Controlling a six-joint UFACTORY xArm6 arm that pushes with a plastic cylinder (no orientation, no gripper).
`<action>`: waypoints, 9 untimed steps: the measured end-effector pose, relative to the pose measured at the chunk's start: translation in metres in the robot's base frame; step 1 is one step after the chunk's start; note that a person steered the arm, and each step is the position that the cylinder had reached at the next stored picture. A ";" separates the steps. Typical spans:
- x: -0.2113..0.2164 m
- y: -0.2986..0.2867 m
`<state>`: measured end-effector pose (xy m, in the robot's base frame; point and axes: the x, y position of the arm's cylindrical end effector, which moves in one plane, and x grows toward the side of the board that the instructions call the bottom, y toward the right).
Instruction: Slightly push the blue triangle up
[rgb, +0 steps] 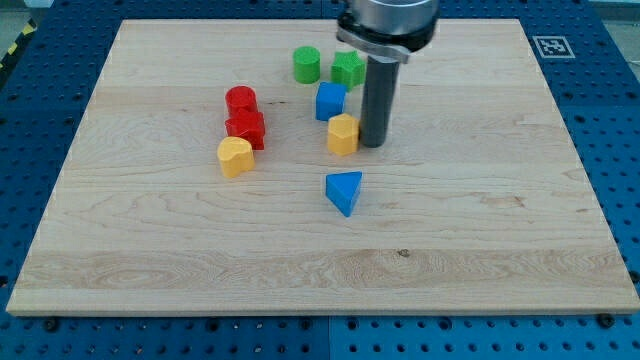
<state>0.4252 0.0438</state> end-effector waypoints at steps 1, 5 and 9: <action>0.000 -0.044; 0.146 -0.067; 0.106 -0.011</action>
<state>0.5312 0.0331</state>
